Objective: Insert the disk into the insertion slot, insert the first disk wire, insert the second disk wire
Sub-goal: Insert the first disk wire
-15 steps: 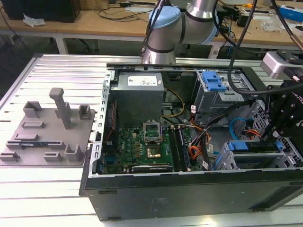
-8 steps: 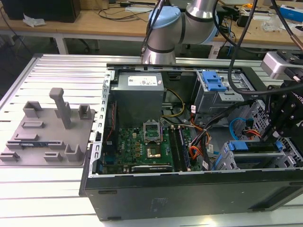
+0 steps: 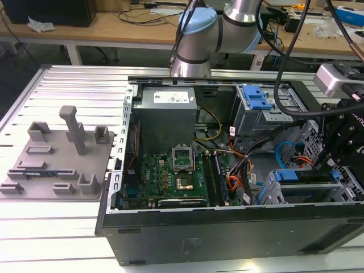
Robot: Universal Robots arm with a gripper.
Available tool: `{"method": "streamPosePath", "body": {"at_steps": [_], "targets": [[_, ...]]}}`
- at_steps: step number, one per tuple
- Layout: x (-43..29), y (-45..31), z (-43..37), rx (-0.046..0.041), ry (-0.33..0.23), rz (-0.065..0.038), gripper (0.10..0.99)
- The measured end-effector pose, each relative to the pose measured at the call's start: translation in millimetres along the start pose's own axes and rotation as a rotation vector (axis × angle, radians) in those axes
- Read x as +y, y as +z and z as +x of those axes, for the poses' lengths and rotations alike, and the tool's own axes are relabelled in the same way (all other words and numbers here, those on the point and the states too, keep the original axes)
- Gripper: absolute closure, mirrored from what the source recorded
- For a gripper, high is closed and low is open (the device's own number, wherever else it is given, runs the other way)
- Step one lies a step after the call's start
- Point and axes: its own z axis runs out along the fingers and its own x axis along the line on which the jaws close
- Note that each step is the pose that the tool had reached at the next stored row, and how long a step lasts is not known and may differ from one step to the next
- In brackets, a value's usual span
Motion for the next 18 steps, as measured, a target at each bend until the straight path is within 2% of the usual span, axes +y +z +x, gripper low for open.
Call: {"method": "streamPosePath", "body": {"at_steps": [10, 18], "targets": [[-0.1, 1.8, 1.1, 0.0002, 0.000, 0.000, 0.922], [-0.3, 8.1, 0.8, 0.0013, 0.000, 0.000, 0.922]]}}
